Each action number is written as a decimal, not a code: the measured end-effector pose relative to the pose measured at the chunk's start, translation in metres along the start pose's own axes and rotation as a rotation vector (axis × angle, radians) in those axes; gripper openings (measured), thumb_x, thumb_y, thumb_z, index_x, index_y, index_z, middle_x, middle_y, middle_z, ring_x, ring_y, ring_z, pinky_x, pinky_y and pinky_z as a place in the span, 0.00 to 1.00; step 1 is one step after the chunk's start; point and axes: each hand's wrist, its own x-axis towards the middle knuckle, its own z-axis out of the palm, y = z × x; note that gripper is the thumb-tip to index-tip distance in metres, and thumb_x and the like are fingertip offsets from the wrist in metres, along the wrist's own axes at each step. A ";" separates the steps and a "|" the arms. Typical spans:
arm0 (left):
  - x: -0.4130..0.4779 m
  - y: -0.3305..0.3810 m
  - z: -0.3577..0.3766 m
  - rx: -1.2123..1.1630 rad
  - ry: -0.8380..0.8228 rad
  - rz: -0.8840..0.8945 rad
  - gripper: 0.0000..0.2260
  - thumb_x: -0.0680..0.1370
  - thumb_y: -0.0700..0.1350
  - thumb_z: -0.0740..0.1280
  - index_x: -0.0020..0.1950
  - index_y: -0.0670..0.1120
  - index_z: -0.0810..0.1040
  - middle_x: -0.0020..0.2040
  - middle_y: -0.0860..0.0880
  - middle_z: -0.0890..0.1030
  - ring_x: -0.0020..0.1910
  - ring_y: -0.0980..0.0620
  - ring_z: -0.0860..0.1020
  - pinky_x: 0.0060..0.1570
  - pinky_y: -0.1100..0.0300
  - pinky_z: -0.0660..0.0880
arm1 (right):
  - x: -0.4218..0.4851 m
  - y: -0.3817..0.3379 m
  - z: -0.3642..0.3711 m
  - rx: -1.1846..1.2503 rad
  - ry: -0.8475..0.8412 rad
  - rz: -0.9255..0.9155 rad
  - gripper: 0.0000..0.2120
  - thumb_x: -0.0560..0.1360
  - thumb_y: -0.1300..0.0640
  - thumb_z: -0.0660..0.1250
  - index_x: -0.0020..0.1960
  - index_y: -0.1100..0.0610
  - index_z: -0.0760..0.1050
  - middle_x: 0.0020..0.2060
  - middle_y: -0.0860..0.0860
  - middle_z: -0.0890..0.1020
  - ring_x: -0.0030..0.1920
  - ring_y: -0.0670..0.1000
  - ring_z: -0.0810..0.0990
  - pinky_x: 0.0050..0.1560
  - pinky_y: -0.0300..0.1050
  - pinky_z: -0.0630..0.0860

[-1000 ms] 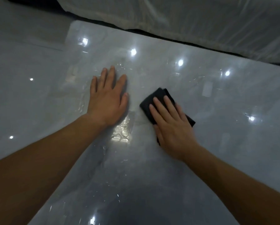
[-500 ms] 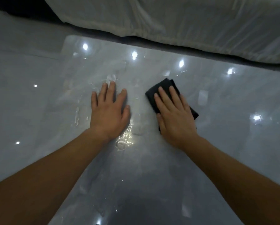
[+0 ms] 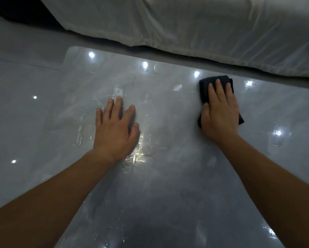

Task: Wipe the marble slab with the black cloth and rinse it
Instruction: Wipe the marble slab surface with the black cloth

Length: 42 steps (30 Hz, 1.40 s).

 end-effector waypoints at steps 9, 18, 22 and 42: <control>-0.001 -0.006 -0.006 0.003 -0.046 0.022 0.29 0.78 0.58 0.48 0.79 0.54 0.60 0.82 0.43 0.52 0.81 0.42 0.48 0.78 0.41 0.45 | 0.005 -0.053 0.018 -0.163 -0.188 -0.552 0.28 0.83 0.45 0.47 0.82 0.50 0.53 0.82 0.50 0.54 0.82 0.55 0.47 0.80 0.59 0.48; -0.010 -0.064 -0.025 -0.107 0.038 0.061 0.29 0.76 0.53 0.54 0.77 0.45 0.65 0.79 0.39 0.62 0.79 0.40 0.58 0.76 0.41 0.56 | -0.013 -0.160 0.052 -0.128 -0.139 -0.593 0.28 0.82 0.48 0.52 0.81 0.52 0.55 0.81 0.53 0.56 0.81 0.58 0.48 0.80 0.61 0.48; -0.018 -0.098 -0.030 -0.044 0.044 -0.050 0.27 0.77 0.54 0.56 0.75 0.48 0.65 0.80 0.39 0.59 0.80 0.40 0.53 0.76 0.38 0.49 | -0.021 -0.142 0.047 -0.161 -0.224 -0.655 0.28 0.82 0.47 0.49 0.81 0.50 0.56 0.81 0.50 0.57 0.82 0.55 0.49 0.80 0.58 0.48; -0.017 -0.148 -0.028 -0.029 0.029 0.058 0.28 0.79 0.54 0.52 0.79 0.50 0.63 0.82 0.42 0.55 0.81 0.40 0.52 0.78 0.40 0.49 | 0.085 -0.280 0.067 -0.162 -0.162 -0.497 0.28 0.83 0.49 0.50 0.82 0.52 0.52 0.82 0.52 0.52 0.82 0.57 0.45 0.80 0.58 0.45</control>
